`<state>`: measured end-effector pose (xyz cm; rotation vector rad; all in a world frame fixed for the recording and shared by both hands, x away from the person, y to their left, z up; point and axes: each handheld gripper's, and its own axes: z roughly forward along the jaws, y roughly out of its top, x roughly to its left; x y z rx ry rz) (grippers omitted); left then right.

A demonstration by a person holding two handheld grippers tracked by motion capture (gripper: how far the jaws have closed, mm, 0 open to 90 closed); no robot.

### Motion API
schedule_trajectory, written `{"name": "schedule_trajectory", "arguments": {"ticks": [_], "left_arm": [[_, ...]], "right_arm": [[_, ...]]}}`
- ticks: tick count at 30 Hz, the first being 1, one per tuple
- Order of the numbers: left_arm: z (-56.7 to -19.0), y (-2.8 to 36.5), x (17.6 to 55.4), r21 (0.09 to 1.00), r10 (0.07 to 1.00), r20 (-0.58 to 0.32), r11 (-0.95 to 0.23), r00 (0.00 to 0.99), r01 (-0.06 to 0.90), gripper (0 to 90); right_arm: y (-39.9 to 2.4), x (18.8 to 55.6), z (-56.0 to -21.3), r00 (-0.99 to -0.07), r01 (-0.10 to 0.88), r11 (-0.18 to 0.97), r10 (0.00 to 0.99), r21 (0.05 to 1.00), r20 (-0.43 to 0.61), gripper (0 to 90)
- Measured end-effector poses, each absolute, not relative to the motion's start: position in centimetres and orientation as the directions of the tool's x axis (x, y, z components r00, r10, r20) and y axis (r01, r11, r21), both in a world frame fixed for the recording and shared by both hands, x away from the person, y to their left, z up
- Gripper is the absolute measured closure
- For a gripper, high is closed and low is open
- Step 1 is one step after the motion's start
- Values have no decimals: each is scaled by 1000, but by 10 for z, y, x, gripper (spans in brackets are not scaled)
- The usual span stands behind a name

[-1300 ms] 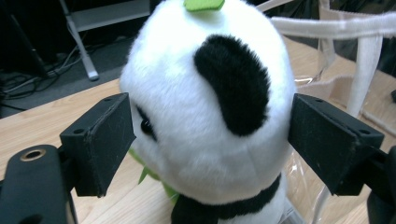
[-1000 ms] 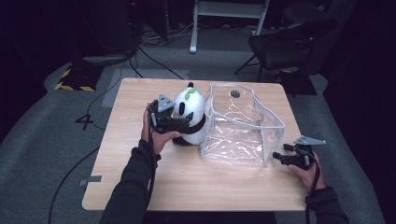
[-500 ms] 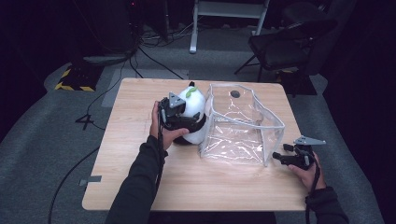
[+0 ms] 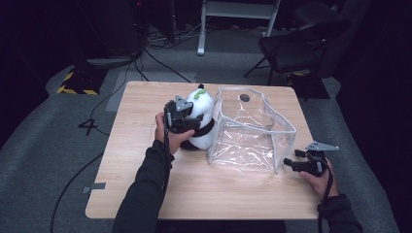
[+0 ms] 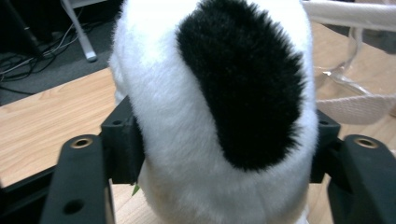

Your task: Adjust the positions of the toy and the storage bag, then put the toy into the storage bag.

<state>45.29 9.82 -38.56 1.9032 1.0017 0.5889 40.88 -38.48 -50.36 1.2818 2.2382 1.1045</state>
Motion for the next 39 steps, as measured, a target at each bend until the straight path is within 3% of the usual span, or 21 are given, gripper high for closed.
{"name": "schedule_trajectory", "arguments": {"ticks": [11, 17, 39], "left_arm": [[-387, 104, 457, 860, 817, -21, -279, 576, 427, 335], [-384, 98, 452, 848, 818, 31, -325, 574, 419, 329], [-377, 104, 435, 888, 841, 79, -304, 536, 346, 391]], "right_arm": [[-384, 409, -504, -536, 580, 293, 840, 760, 85, 257], [-384, 409, -504, -535, 579, 292, 840, 761, 85, 257], [-382, 405, -504, -541, 568, 320, 839, 758, 51, 257]]}}
